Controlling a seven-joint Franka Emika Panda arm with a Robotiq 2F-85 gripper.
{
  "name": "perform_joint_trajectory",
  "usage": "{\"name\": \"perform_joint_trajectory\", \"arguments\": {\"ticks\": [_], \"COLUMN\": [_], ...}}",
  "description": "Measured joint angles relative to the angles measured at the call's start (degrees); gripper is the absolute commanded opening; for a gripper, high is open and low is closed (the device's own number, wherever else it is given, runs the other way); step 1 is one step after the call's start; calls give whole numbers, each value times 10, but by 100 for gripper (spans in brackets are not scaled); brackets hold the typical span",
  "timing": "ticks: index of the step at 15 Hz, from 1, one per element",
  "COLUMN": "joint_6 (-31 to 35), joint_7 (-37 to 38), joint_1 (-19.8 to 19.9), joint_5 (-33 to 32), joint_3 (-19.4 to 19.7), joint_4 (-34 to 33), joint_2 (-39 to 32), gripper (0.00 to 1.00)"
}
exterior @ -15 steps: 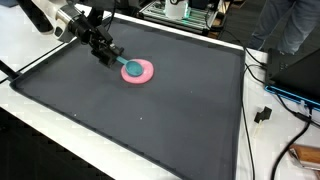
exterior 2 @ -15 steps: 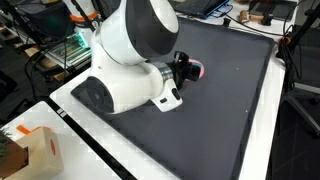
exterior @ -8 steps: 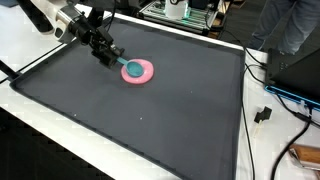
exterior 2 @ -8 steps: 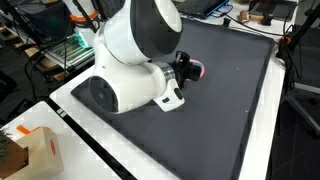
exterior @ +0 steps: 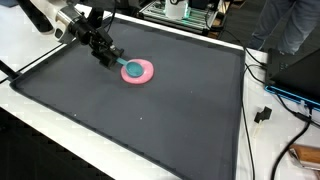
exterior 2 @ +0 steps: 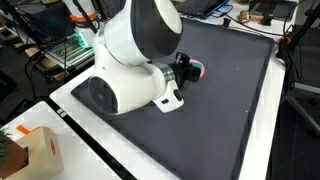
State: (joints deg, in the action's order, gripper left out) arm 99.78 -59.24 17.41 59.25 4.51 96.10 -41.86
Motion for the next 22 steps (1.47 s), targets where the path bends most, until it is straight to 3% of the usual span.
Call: {"name": "perform_joint_trajectory", "arguments": {"ticks": [14,22], "joint_6": [6,55], "joint_7": [25,34], "joint_1": [-13,-54], "joint_5": [-10,-81], "joint_3": [3,0], "joint_4": [-1,4], "joint_2": [10,68], "gripper": [25,25]}}
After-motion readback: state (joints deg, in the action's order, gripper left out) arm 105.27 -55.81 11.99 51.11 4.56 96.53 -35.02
